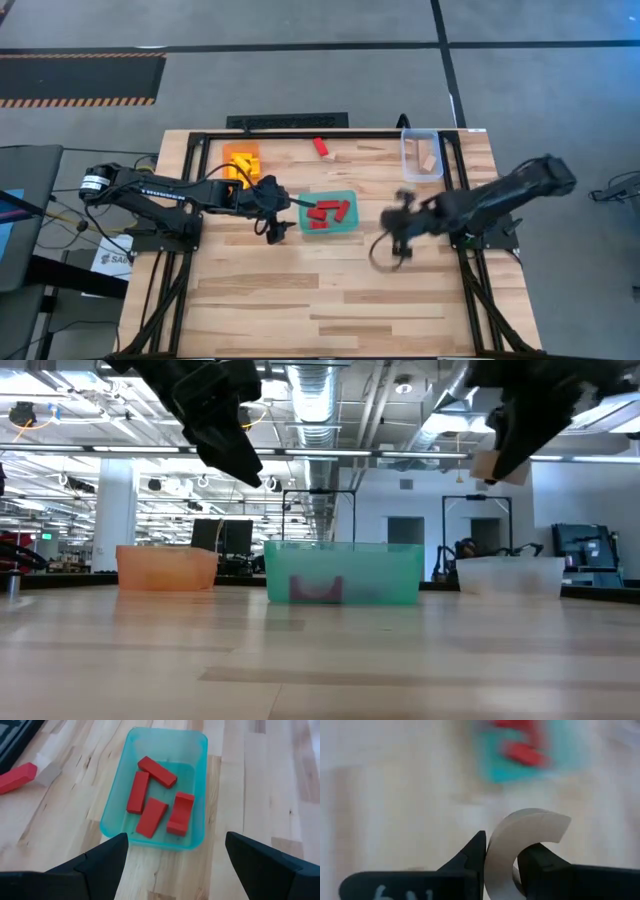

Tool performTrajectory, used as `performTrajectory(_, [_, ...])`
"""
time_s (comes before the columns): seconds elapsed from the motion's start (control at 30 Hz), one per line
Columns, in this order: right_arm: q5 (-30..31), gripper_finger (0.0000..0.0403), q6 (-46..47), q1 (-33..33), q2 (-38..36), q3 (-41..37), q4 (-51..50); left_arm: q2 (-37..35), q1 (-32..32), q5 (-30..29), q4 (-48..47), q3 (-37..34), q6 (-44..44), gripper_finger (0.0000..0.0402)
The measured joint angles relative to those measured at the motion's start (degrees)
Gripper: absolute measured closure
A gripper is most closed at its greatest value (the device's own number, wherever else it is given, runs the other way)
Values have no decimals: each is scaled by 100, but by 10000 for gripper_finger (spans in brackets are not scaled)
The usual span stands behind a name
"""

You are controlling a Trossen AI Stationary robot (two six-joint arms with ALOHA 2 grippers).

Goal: Sort & place blocks by color
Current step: Put the brown block into the transparent bin

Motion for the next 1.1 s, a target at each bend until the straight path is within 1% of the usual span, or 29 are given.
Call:
performTrajectory(0.07, [526, 316, 584, -359, -466, -97, -470, 0, 0, -9, 60, 0, -93, 79])
performTrajectory(0.17, [1058, 316, 1369, -1066, -1060, -252, -944, 0, 0, -11, 176, 0, -250, 79])
performTrajectory(0.27, [1238, 316, 1889, -2028, -1364, -347, -1300, 2, 0, -9, 330, 0, -426, 79])
performTrajectory(0.33, [1238, 316, 1936, -2772, -1416, -408, -1395, 2, 0, -16, 407, 0, -552, 79])
performTrajectory(0.4, [1217, 318, 1789, -3493, -1376, -443, -1287, 2, 0, -20, 531, 0, -713, 79])
performTrajectory(0.47, [1082, 318, 1510, -4161, -1248, -466, -979, 2, 0, -24, 636, 0, -934, 79])
performTrajectory(0.57, [372, 318, 916, -5061, -937, -489, -350, 2, 0, -24, 815, 0, -1297, 79])
performTrajectory(0.63, [-47, 318, 707, -5583, -659, -482, -18, 2, 0, -65, 968, 0, -1606, 79])
performTrajectory(0.8, [-164, 318, 393, -6621, 163, -485, 481, 2, 0, -367, 1304, 0, -2362, 79])
performTrajectory(0.87, [-278, 312, 265, -6906, 450, -485, 703, 2, 0, -476, 1395, 0, -2615, 79])
performTrajectory(0.93, [-347, 298, 154, -7102, 722, -483, 907, 2, 0, -542, 1457, 0, -2836, 79])
performTrajectory(1.1, [-384, 254, -318, -7200, 1182, -390, 1394, 2, 0, -693, 1469, 0, -3246, 79])
